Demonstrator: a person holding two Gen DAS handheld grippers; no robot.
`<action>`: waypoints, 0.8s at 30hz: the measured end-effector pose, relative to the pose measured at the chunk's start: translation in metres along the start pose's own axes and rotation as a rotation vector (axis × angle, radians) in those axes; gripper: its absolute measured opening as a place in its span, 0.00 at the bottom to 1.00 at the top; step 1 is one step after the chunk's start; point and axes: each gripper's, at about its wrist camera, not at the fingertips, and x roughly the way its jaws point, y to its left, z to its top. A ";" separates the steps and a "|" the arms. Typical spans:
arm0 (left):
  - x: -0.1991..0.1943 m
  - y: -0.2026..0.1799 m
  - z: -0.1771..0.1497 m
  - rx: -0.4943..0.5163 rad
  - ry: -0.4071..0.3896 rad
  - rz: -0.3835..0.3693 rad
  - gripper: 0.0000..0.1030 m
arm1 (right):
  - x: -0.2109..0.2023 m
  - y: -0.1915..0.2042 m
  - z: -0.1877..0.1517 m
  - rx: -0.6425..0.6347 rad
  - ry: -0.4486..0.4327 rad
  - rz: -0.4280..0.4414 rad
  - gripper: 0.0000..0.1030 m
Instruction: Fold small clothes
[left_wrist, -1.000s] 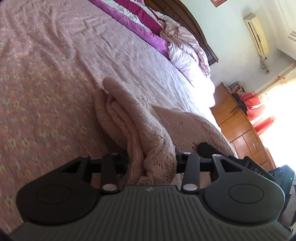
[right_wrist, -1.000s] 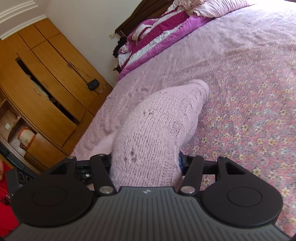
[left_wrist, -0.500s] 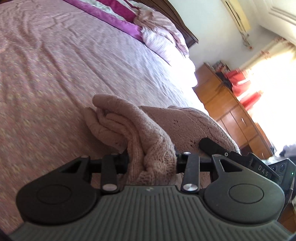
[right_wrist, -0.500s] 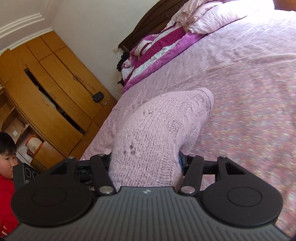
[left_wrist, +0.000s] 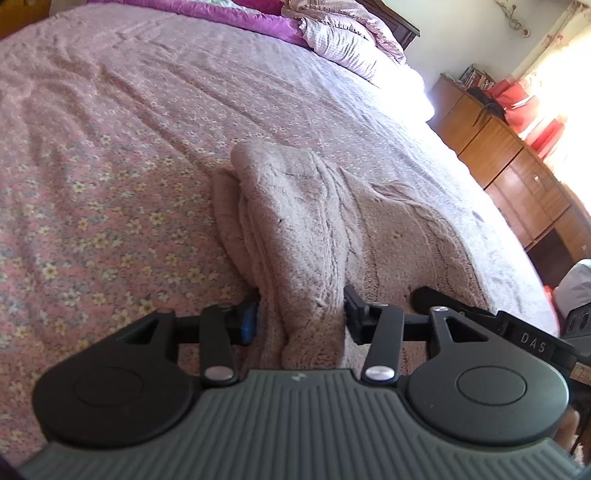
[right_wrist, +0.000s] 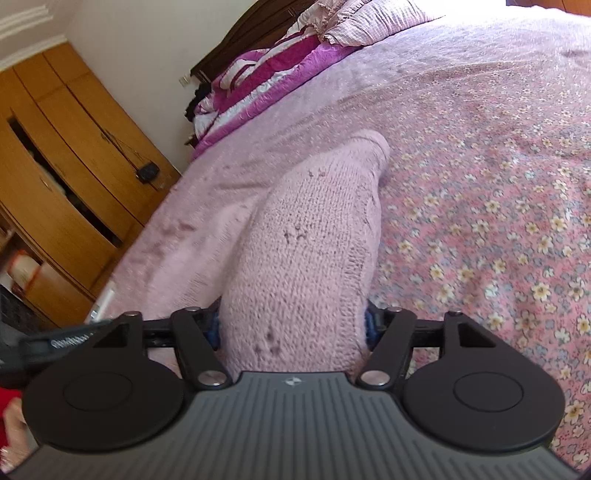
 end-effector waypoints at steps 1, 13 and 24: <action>-0.001 -0.001 -0.002 0.013 -0.005 0.019 0.58 | -0.001 -0.001 -0.002 0.002 -0.002 0.000 0.71; -0.034 -0.012 -0.018 0.054 0.010 0.136 0.71 | -0.032 0.016 -0.014 -0.106 -0.024 -0.090 0.78; -0.044 -0.048 -0.051 0.198 -0.001 0.233 0.80 | -0.079 0.046 -0.056 -0.308 -0.109 -0.192 0.93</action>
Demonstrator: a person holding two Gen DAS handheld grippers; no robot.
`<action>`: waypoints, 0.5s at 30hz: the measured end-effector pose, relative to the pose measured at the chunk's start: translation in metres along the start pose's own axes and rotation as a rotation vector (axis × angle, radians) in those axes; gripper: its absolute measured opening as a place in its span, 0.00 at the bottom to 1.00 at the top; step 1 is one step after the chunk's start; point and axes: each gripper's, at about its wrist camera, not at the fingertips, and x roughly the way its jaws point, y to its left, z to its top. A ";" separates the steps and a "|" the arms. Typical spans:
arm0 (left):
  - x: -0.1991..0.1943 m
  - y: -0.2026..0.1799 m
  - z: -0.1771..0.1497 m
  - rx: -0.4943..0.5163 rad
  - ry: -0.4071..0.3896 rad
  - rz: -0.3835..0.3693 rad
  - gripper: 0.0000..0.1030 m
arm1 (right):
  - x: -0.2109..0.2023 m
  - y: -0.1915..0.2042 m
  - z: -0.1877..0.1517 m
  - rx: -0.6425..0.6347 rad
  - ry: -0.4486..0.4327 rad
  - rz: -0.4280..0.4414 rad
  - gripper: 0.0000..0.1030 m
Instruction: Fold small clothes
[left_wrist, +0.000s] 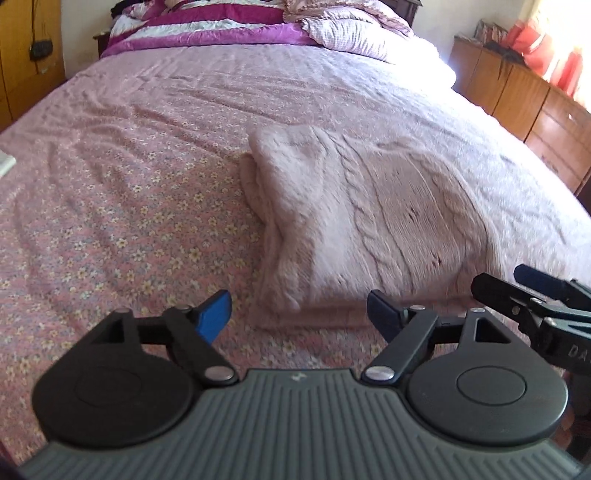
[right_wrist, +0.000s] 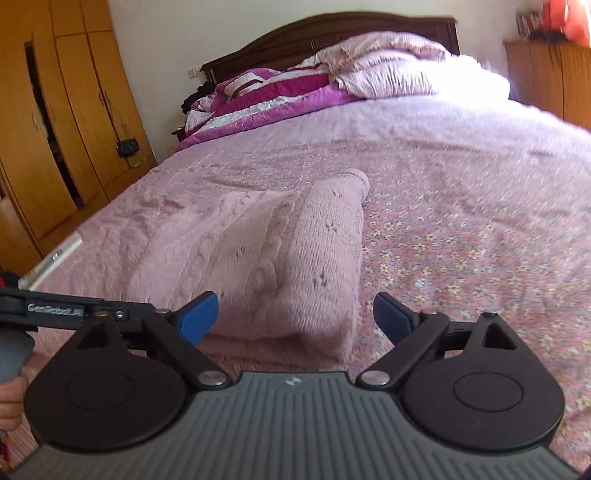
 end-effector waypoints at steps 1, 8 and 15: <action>0.001 -0.004 -0.003 0.008 0.001 0.008 0.80 | -0.002 0.002 -0.004 -0.007 -0.002 -0.006 0.94; 0.015 -0.022 -0.018 0.022 0.035 0.084 0.80 | -0.002 0.003 -0.020 0.005 -0.010 -0.045 0.95; 0.019 -0.023 -0.024 0.008 0.045 0.121 0.80 | 0.007 0.000 -0.029 0.035 0.036 -0.037 0.95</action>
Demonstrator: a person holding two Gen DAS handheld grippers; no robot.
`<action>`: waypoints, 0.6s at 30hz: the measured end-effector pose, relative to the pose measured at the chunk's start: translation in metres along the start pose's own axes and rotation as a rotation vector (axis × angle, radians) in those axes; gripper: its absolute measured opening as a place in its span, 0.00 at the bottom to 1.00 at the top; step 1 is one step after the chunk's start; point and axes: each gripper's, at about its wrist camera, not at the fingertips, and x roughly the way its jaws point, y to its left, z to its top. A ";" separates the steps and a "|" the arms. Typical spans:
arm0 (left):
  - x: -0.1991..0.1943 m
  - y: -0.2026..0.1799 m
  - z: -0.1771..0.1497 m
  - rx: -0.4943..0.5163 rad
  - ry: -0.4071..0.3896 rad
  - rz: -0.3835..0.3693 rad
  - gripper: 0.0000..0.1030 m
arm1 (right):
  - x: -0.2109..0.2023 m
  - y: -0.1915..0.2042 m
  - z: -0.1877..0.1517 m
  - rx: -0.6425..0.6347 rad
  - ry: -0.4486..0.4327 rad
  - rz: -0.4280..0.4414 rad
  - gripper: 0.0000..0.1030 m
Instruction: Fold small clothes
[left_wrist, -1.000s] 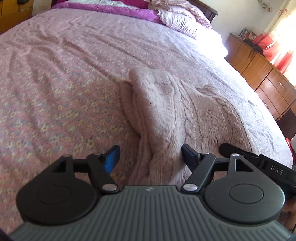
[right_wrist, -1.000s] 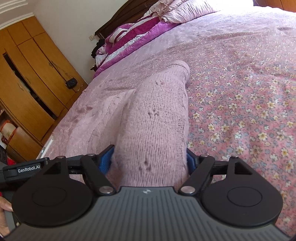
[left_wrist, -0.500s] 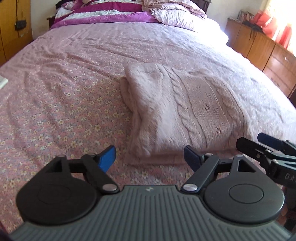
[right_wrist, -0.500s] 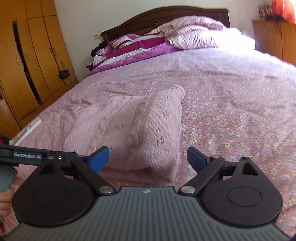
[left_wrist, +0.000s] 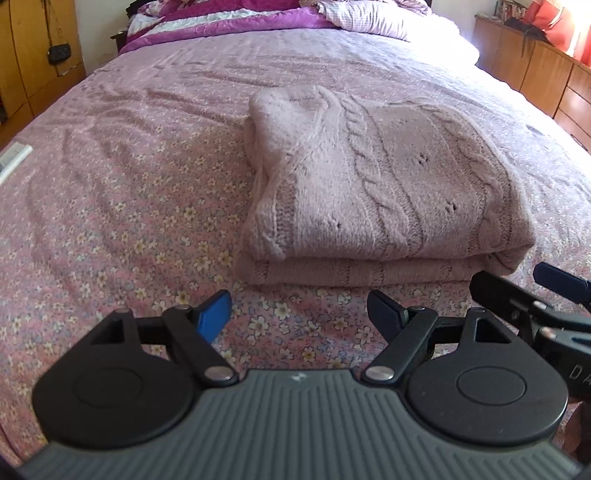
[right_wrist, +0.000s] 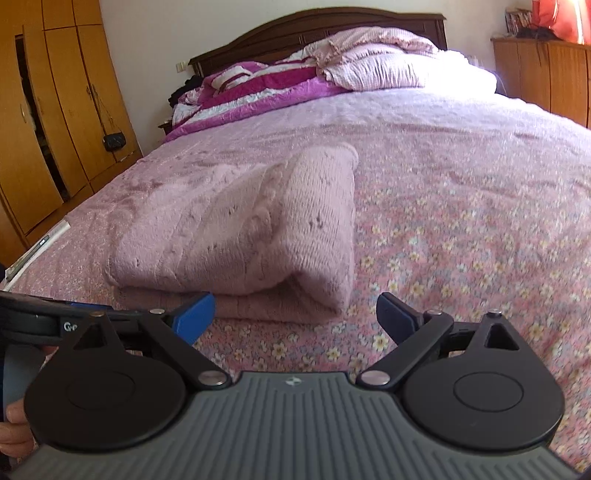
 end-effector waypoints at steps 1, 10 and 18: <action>0.001 0.000 -0.001 0.000 0.006 0.001 0.80 | 0.001 0.000 -0.001 0.003 0.004 0.002 0.95; 0.003 -0.002 -0.004 0.002 0.017 0.000 0.80 | 0.005 0.005 -0.004 -0.006 0.012 0.008 0.95; 0.002 -0.002 -0.004 -0.004 0.017 0.004 0.80 | 0.007 0.006 -0.007 -0.012 0.023 0.015 0.95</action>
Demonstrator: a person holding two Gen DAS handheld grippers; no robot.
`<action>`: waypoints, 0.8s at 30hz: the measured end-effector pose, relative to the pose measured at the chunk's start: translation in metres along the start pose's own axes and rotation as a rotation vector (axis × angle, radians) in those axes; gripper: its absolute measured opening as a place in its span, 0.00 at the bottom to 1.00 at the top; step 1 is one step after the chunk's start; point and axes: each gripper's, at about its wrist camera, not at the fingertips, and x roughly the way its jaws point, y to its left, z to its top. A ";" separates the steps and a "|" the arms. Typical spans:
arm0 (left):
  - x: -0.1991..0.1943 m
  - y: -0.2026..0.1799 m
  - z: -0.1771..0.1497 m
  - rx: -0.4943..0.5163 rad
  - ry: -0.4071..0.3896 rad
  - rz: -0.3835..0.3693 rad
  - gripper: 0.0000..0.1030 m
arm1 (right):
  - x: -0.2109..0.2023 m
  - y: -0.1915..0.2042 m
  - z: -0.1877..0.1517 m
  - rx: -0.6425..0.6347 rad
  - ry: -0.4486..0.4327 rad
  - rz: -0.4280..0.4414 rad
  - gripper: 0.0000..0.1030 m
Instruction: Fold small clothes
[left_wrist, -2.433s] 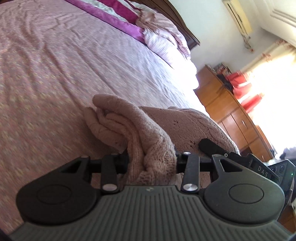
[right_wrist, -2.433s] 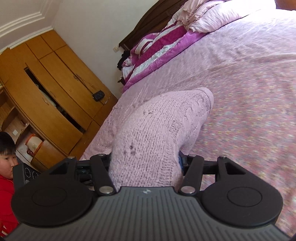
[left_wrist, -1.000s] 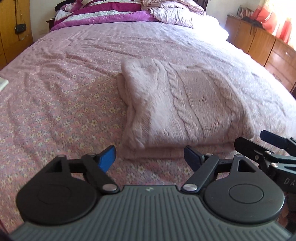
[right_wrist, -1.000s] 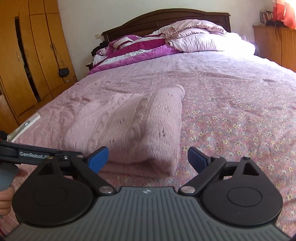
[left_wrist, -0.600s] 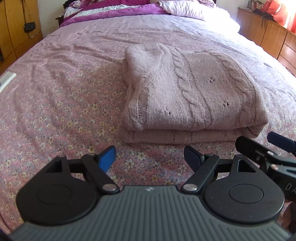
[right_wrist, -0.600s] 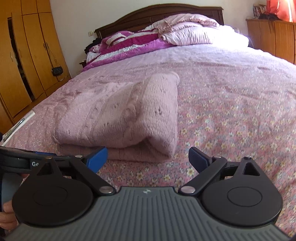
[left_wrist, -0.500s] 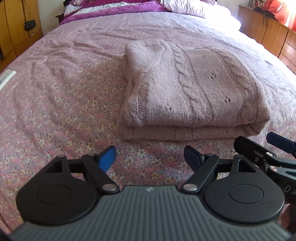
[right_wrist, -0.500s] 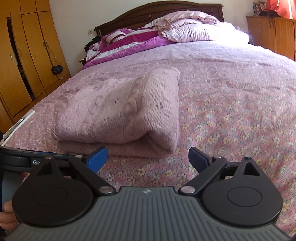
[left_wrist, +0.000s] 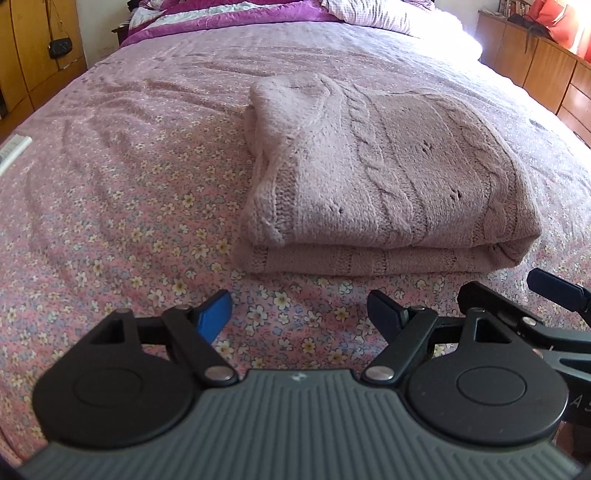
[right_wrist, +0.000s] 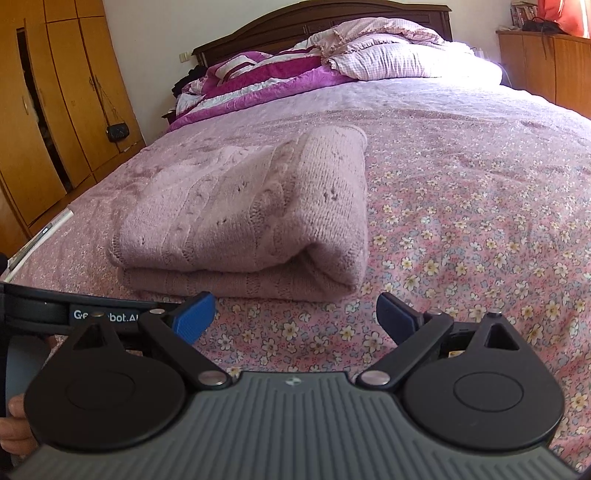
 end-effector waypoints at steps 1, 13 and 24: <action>0.000 0.000 0.000 0.000 0.001 0.000 0.80 | 0.000 0.000 0.000 -0.001 -0.002 0.000 0.95; -0.001 -0.001 -0.001 0.002 0.001 -0.002 0.80 | 0.002 -0.003 -0.001 -0.001 -0.001 0.003 0.95; -0.001 -0.002 -0.001 0.010 0.002 0.001 0.80 | 0.003 -0.004 -0.001 0.000 0.001 0.003 0.95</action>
